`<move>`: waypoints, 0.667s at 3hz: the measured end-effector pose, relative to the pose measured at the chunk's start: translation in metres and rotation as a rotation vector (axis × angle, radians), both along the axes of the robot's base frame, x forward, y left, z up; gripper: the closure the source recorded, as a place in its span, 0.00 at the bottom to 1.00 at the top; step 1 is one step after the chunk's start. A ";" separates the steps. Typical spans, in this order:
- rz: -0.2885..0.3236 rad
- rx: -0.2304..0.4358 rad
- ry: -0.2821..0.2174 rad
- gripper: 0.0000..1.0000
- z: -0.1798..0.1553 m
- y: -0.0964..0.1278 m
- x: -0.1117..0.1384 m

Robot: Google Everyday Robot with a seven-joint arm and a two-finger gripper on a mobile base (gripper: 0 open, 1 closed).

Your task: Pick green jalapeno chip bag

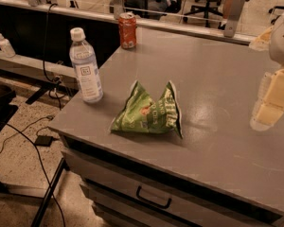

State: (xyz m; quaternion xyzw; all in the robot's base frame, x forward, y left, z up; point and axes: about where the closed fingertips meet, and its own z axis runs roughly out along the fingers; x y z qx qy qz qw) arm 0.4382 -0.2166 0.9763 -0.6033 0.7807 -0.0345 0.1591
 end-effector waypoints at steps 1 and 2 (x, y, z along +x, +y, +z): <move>0.000 0.000 0.000 0.00 0.000 0.000 0.000; 0.011 0.010 0.004 0.00 -0.006 0.011 0.013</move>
Offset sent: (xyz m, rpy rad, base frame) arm 0.0314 0.0270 -0.0199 0.0249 0.0313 0.0273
